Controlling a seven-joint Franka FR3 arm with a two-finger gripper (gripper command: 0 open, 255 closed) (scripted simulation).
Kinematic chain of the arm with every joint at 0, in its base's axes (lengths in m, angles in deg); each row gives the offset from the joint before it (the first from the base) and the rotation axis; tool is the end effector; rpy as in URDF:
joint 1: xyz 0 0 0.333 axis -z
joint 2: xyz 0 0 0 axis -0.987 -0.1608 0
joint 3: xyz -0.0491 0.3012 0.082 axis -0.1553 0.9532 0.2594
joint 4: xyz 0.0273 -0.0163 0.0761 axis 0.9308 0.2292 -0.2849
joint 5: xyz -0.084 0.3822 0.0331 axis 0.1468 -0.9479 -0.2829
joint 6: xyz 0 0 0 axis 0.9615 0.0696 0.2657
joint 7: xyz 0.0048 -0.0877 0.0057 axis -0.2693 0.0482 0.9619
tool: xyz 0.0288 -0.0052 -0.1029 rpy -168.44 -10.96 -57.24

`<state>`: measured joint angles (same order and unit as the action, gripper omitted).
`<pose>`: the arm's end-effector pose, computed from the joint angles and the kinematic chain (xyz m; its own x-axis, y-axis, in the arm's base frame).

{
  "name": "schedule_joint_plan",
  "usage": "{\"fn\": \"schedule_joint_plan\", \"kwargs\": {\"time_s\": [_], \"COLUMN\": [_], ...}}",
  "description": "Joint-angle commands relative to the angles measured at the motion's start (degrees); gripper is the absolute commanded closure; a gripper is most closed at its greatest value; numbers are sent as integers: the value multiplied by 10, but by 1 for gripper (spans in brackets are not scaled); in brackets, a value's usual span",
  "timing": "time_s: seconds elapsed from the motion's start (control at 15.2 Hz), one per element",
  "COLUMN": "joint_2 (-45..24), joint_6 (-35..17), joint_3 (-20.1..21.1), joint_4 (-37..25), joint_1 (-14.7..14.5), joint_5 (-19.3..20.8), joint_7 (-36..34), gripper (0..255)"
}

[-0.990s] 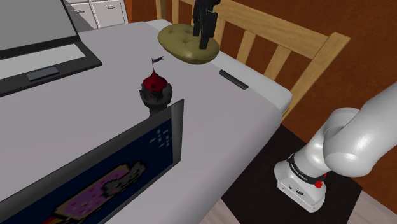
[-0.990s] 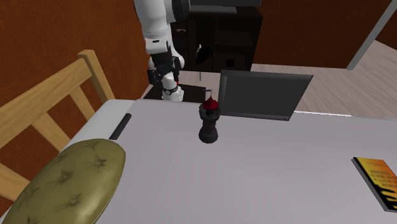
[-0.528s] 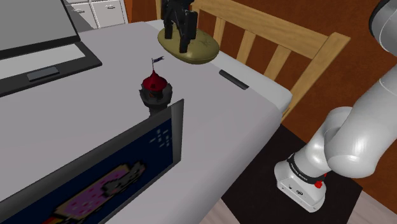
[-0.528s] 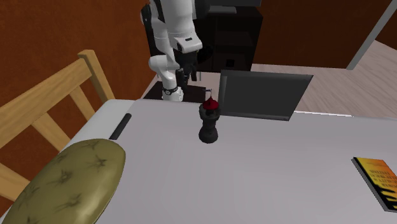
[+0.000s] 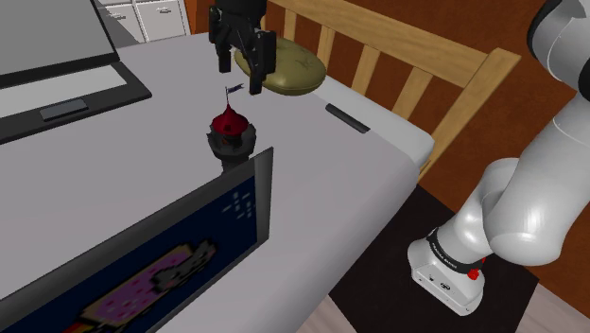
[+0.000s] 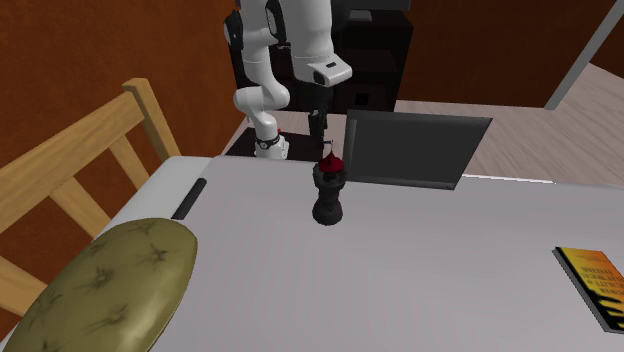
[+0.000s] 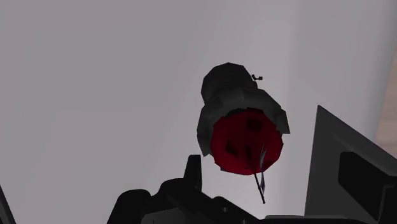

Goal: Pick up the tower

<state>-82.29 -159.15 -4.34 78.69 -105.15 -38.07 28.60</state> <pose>0.4735 0.3586 0.6346 -0.1036 0.9874 0.1194 0.9942 0.1062 -0.0154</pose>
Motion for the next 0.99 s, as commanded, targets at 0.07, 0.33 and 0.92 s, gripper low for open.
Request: {"fn": "schedule_joint_plan", "kwargs": {"time_s": [0.07,0.33,0.92], "joint_2": [6,11,10], "joint_6": [-25,-38,-39], "joint_3": [-1,-1,-1], "joint_4": [31,49,48], "joint_1": [2,2,2], "joint_5": [-2,-3,-3], "joint_7": [6,8,7], "gripper": [0,255,255]}}
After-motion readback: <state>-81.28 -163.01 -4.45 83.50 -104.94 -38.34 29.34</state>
